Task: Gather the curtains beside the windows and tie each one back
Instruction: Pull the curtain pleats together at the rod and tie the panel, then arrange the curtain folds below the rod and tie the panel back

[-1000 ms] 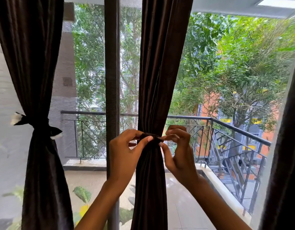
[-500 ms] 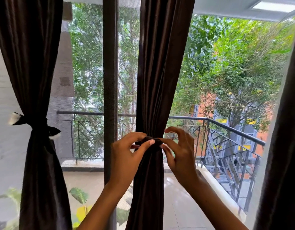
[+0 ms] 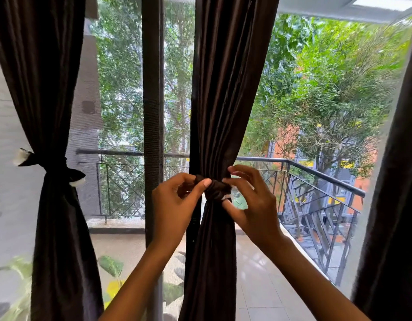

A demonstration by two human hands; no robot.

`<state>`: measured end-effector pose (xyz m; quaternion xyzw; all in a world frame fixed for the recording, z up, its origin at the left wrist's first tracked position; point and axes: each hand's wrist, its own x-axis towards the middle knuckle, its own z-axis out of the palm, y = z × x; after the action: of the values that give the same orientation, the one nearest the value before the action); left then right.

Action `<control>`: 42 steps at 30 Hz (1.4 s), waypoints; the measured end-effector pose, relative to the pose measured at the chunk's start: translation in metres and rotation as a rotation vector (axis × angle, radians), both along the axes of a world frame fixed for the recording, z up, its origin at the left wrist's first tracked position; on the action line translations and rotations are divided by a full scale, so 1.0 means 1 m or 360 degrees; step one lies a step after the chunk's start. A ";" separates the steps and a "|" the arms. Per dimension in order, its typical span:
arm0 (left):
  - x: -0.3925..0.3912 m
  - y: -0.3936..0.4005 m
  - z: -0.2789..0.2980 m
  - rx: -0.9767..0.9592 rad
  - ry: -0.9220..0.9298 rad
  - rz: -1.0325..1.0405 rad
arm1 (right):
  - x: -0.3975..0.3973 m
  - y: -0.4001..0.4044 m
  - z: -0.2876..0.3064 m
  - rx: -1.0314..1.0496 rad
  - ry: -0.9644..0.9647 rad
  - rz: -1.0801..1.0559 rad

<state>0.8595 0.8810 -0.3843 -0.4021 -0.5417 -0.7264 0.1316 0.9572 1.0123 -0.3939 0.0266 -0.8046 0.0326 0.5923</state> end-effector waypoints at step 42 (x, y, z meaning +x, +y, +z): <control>0.135 0.167 0.121 0.0297 0.1283 0.0433 | 0.228 0.188 0.135 0.0143 0.0513 -0.1120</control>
<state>0.9947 1.0480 -0.2635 -0.5648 -0.4271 -0.5332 0.4629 1.1856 1.2002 -0.2591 -0.2204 -0.6618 -0.2126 0.6843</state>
